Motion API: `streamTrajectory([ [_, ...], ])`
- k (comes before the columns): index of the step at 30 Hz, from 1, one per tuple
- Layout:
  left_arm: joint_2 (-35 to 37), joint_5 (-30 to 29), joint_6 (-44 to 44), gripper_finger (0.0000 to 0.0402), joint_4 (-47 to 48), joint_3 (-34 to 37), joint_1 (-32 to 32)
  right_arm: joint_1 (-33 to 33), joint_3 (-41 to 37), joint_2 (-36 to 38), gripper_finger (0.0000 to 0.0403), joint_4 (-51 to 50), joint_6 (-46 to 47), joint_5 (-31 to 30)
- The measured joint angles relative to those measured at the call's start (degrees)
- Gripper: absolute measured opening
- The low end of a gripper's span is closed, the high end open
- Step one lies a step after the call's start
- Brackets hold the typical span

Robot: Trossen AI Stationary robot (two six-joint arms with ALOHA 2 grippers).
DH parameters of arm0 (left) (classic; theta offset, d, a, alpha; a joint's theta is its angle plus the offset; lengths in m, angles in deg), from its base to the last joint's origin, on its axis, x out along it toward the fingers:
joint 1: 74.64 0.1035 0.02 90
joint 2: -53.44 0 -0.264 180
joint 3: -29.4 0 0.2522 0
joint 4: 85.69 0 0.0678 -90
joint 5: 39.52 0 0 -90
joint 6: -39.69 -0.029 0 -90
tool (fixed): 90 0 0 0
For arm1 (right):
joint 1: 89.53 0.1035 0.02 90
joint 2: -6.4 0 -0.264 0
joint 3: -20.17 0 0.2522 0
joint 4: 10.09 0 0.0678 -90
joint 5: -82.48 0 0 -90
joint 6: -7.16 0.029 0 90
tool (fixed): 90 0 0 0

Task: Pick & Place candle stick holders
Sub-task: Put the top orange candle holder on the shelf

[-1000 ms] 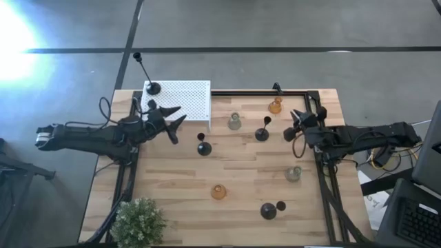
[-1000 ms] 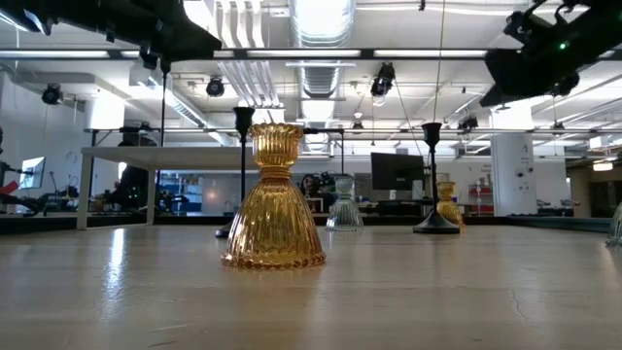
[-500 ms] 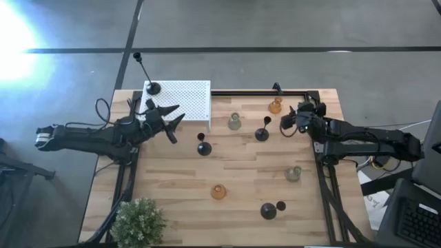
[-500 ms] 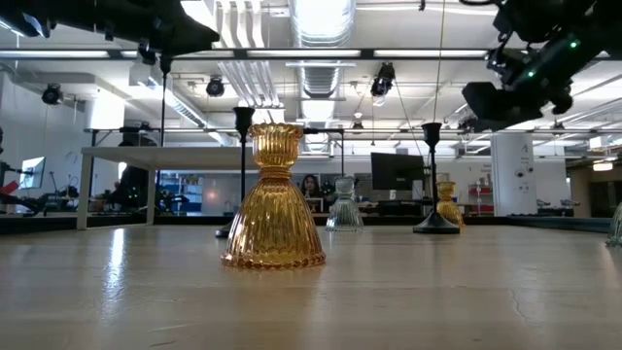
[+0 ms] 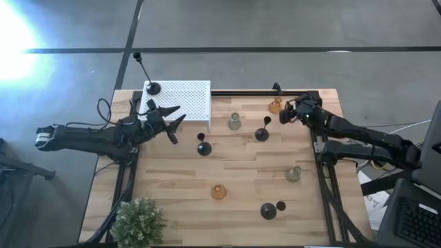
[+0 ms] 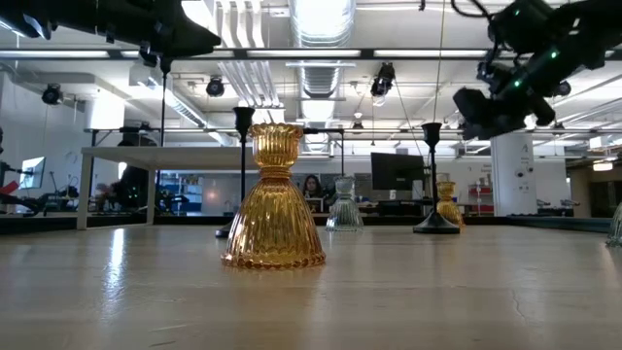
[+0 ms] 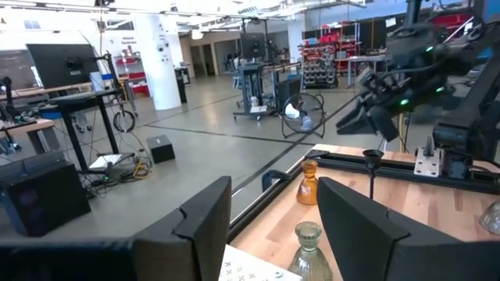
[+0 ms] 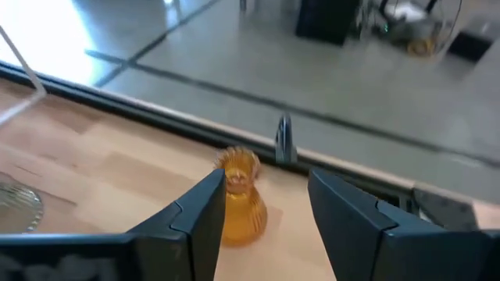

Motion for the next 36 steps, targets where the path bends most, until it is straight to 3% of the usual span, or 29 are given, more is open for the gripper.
streamTrajectory([
  [6,0.0,0.2,0.3,0.0195,0.0,0.0,0.0,-5.5,-4.0,-5.2,0.0169,7.2,0.2,5.6],
  [18,0.0,0.2,0.4,0.0195,0.0,0.0,0.0,-8.1,-14.0,-20.4,0.0182,37.1,-2.7,5.8],
  [29,0.0,0.3,0.4,0.0195,0.0,0.0,0.0,-8.8,-8.8,-37.4,0.0242,43.6,-5.5,8.4],
  [36,0.0,1.7,0.4,0.0195,0.1,0.0,0.0,-7.0,-4.0,-42.7,0.0262,39.7,1.6,-1.3],
])
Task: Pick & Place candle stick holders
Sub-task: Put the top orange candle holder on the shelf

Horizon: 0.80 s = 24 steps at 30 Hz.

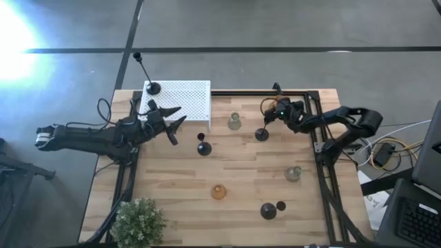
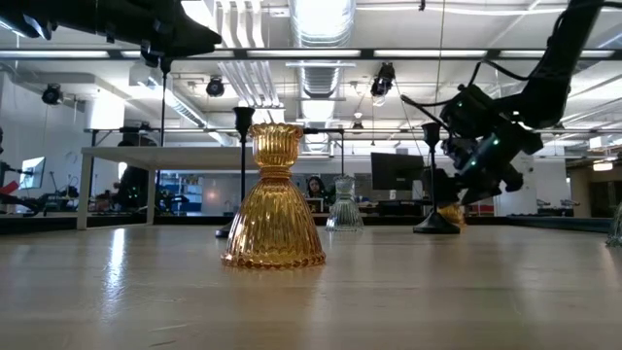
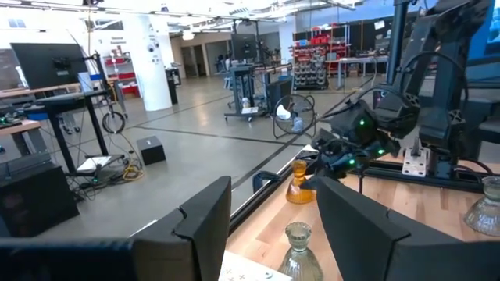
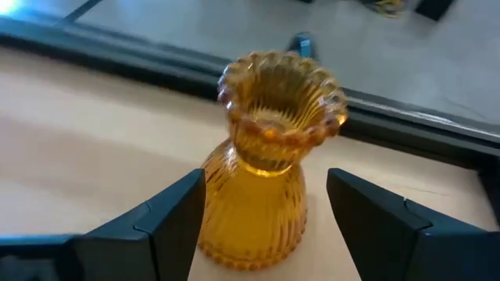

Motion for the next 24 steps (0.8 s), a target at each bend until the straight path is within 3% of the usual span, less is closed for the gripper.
streamTrajectory([
  [10,0.0,0.1,0.0,0.0195,0.1,0.0,0.0,0.1,1.8,-2.1,0.0241,0.5,4.8,-2.1],
  [15,0.0,0.1,0.0,0.0195,0.1,0.0,0.0,-0.1,2.0,-2.3,0.0232,5.9,4.3,-1.9],
  [24,0.0,0.1,0.0,0.0195,0.2,0.0,0.0,-1.9,4.9,-8.0,0.0219,7.1,3.9,1.6],
])
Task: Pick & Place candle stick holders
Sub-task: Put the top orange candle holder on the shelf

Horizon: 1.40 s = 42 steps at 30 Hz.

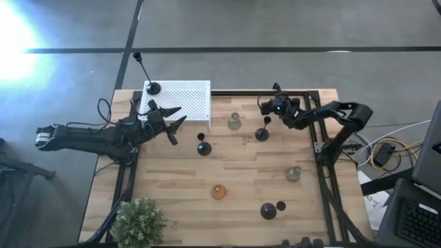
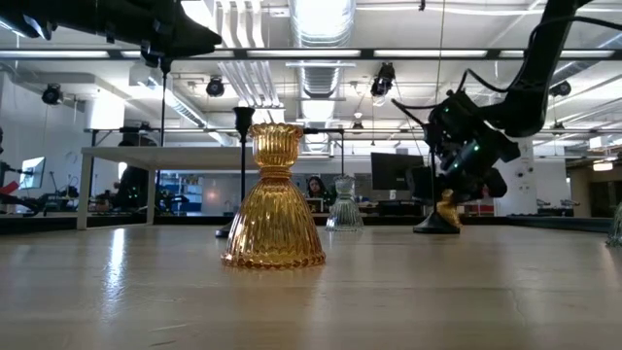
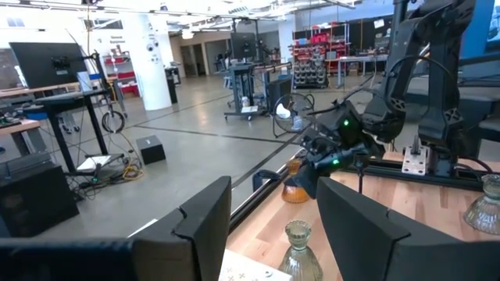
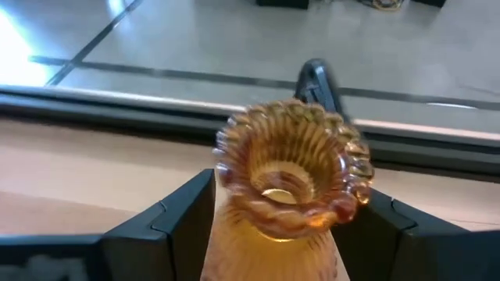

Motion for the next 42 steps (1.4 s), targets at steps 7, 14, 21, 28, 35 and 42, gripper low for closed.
streamTrajectory([
  [7,0.0,0.0,0.0,0.0195,0.3,0.1,0.0,0.0,1.8,-4.4,0.0187,5.4,-1.6,0.0],
  [14,0.0,0.0,0.4,0.0195,1.3,0.1,0.0,0.0,1.6,-3.4,0.012,6.2,-2.6,-0.7],
  [21,0.0,0.0,1.5,0.0195,1.8,0.1,0.0,0.0,1.2,0.4,0.012,4.0,-5.7,-0.5],
  [28,0.0,0.0,4.3,0.0195,2.0,0.9,0.0,1.1,0.8,11.4,0.012,-3.8,-9.0,-0.6],
  [35,0.0,0.0,5.5,0.0195,1.9,0.9,0.0,4.2,1.3,29.3,0.012,-12.0,-16.7,-0.6],
  [42,0.0,4.2,4.8,0.0195,1.9,0.9,0.0,6.9,6.8,44.8,0.012,-21.3,-17.9,23.0],
])
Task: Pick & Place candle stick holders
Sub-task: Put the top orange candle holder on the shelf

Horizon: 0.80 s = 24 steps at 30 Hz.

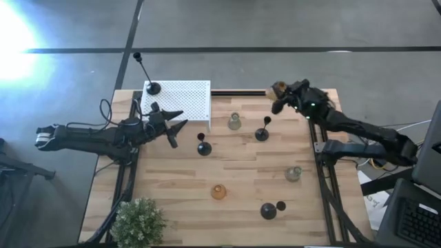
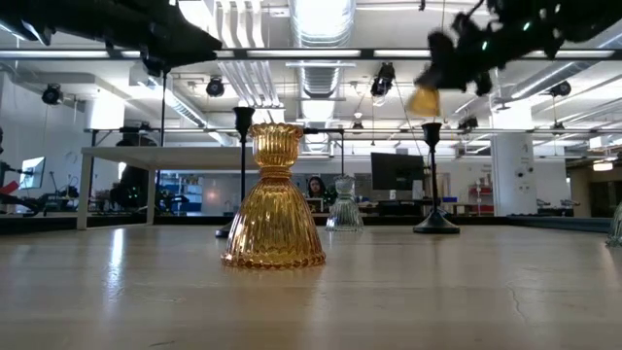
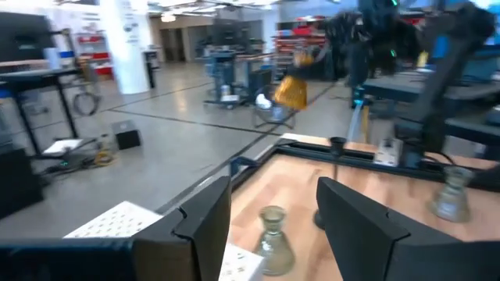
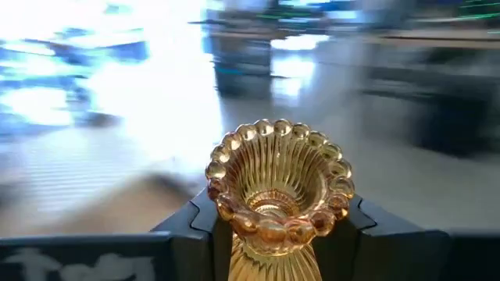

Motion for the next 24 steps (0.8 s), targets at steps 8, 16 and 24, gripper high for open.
streamTrajectory([
  [8,0.0,9.7,-0.9,0.0195,-0.1,0.0,0.0,5.3,8.3,1.8,0.012,-8.6,4.9,32.3],
  [16,0.0,13.3,-0.9,0.0195,-0.1,-0.5,0.0,17.3,13.9,-7.1,0.012,-8.7,-2.4,33.7],
  [24,0.0,13.4,-0.6,0.0195,-0.1,-0.2,0.0,20.4,25.0,-21.7,0.012,-10.7,-6.9,33.6],
])
